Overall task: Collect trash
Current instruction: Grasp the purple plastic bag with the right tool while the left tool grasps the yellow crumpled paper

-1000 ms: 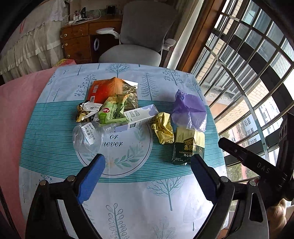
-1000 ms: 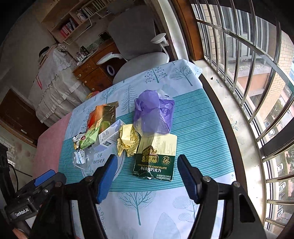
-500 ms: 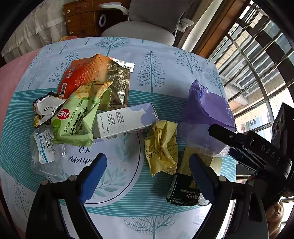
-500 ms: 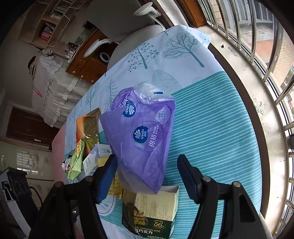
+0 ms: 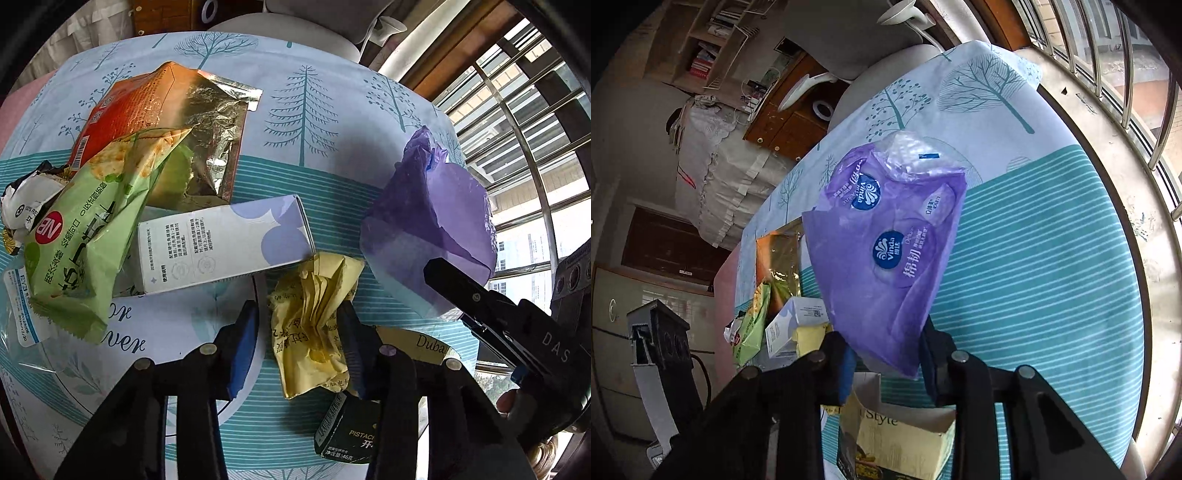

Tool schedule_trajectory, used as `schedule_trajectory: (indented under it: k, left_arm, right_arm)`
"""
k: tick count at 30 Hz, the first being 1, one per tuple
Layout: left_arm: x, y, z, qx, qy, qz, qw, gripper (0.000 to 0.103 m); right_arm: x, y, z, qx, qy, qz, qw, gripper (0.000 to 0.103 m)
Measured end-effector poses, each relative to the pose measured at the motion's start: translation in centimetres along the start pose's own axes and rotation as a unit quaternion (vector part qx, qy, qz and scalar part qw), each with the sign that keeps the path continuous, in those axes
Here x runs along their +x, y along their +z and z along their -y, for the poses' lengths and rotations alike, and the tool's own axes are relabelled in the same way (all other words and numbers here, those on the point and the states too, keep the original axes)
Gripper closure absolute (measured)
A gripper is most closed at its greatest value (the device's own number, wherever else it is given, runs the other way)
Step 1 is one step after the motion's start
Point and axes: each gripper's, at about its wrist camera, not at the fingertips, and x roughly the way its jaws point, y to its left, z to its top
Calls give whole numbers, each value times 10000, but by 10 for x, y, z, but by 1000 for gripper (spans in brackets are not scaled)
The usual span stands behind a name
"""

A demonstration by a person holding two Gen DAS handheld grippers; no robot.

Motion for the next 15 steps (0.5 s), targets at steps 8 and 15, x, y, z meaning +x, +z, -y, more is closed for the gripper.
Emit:
schedule_trajectory:
  k: [8,15]
  left_arm:
    - [-5,-5,0,87,-81,163,9998,81]
    - [-44,-14,-1,163,-171,460,9987,82]
  right_arm:
    - [-18,-3,-14,-319,63,306,9990,84]
    - [-37,-14,-34,-550,134,495,9972,85]
